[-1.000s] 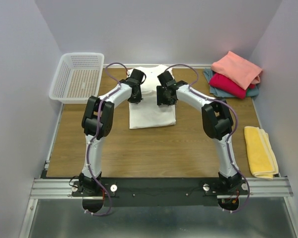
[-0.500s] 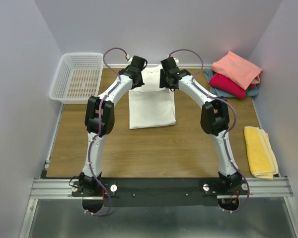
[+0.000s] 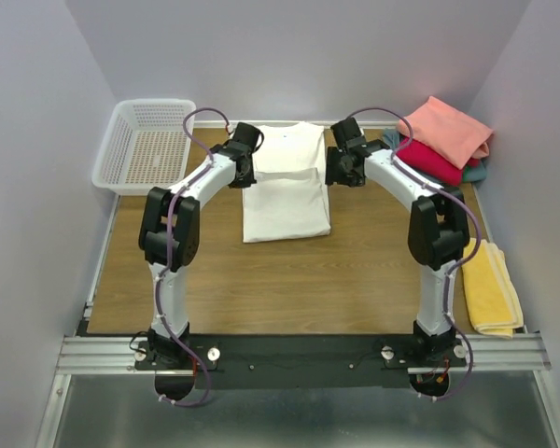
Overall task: Fold and stack the t-shirts
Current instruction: Fold the tshirt
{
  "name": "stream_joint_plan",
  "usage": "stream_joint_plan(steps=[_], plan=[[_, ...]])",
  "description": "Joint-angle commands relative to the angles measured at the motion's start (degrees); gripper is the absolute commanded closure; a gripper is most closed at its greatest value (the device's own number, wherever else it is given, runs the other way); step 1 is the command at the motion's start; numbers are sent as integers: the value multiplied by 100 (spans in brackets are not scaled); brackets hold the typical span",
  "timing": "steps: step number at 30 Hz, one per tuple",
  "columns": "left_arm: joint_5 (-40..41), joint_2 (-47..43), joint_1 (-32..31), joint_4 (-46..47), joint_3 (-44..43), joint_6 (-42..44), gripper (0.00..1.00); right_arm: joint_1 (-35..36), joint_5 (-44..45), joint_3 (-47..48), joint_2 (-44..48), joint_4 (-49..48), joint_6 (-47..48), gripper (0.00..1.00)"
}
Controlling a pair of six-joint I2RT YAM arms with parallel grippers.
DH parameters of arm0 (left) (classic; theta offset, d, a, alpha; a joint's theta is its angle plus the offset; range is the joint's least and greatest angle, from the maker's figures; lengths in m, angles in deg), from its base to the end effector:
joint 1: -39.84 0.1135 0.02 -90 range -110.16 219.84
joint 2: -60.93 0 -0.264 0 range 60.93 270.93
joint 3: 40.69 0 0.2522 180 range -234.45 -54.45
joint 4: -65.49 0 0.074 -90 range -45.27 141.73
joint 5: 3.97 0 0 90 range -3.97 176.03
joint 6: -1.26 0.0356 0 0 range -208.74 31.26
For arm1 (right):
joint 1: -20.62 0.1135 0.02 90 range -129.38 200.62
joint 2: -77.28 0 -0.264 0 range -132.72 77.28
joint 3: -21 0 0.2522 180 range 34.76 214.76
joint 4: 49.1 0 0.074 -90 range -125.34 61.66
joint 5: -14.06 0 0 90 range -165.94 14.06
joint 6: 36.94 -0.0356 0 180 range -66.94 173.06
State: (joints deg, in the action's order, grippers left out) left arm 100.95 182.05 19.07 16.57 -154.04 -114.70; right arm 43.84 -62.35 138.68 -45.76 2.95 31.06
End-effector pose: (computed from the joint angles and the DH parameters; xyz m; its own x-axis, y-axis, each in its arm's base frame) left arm 0.4388 -0.1566 0.2148 -0.7947 -0.1510 -0.5879 -0.1528 0.9871 -0.0469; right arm 0.4385 0.1790 0.2197 -0.8179 0.0453 -0.5736 0.0426 0.9989 0.0182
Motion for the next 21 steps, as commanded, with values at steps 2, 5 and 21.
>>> stream_joint_plan(steps=[2, 5, 21], plan=[[-1120, -1387, 21, 281, 1248, 240, 90, 77, -1050, -1153, 1333, 92, -32, 32], [-1464, -1818, 12, 387, 1810, 240, 89, 86, -1323, -1751, 1756, -31, -85, 32], [-2203, -2980, 100, 2065, 4202, -138, 75, 183, -2545, -3633, 2100, -1481, -340, 26]])
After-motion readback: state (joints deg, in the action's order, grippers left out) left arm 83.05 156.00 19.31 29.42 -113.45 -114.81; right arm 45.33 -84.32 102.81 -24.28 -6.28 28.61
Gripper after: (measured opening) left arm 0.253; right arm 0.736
